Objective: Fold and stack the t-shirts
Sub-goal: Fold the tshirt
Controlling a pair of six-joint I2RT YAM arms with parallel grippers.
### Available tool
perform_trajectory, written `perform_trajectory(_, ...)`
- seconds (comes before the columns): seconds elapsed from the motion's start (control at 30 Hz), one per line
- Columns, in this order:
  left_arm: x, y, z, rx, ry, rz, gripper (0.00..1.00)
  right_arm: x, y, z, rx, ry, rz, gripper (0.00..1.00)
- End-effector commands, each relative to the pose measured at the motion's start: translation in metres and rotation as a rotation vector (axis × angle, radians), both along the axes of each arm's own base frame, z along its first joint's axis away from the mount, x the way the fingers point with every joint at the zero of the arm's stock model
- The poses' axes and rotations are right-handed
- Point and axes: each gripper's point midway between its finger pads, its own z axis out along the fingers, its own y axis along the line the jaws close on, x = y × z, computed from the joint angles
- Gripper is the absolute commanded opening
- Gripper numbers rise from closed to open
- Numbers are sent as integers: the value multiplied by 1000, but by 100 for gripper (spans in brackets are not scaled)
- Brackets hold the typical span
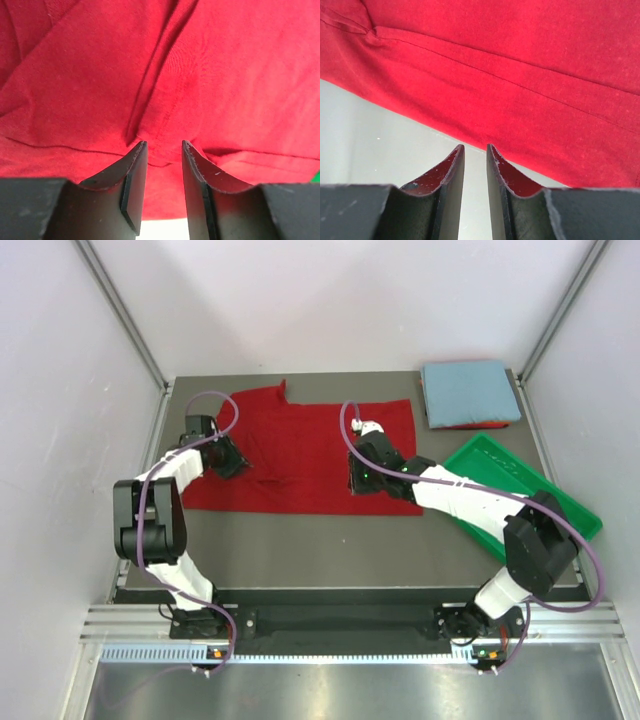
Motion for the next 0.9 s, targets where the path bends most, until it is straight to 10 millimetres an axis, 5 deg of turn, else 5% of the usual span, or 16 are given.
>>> perform_trajectory(0.0, 9, 3, -9, 34, -18, 18, 39, 1, -5, 15, 13, -45, -10, 25)
perform_trajectory(0.47, 5, 8, -29, 95, 25, 34, 41, 1, -6, 17, 17, -48, -15, 25)
perform_trajectory(0.63, 15, 6, -21, 86, -1, 37, 31, 2, -6, 19, 14, -50, -15, 26)
perform_trajectory(0.87, 25, -7, -11, 49, -24, 11, 1, 3, -5, 18, 13, -49, -16, 26)
